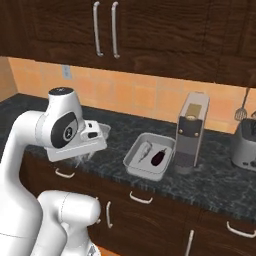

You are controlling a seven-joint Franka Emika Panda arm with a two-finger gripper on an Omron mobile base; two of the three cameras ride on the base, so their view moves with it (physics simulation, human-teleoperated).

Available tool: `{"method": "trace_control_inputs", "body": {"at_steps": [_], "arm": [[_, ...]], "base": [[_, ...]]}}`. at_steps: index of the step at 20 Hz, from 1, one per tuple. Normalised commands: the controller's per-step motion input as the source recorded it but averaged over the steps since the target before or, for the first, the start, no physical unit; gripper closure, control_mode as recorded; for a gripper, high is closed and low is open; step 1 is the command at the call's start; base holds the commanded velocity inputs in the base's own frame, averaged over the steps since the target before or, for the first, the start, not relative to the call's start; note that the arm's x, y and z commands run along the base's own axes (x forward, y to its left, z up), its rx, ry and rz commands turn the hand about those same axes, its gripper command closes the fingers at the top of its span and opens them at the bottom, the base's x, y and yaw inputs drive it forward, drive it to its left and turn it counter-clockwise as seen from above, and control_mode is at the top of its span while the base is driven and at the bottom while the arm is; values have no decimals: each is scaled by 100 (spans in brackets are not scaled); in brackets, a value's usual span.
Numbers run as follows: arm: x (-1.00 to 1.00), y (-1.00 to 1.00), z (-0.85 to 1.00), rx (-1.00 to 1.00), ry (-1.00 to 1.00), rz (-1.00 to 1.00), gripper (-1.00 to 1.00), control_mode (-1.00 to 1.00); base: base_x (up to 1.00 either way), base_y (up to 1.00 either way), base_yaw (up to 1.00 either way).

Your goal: Place one eggplant and one fish in each tupperware on the nearby counter, to pack two identical lunches.

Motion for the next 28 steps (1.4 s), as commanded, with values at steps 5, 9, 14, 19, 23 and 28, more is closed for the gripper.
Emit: {"method": "trace_control_inputs", "body": {"at_steps": [5, 9, 14, 19, 23, 28], "arm": [[0, 0, 0, 0, 0, 0, 100, 100], [58, 21, -2, 0, 0, 1, 100, -100], [90, 36, -32, 0, 0, 6, 100, -100], [100, 39, -72, 0, 1, 1, 100, -100], [100, 48, -63, 0, 4, 0, 100, -100], [100, 36, -53, 2, 0, 0, 100, -100]], "base": [[54, 62, 0], [17, 9, 0], [0, 0, 0], [0, 0, 0], [0, 0, 0], [0, 0, 0]]}}
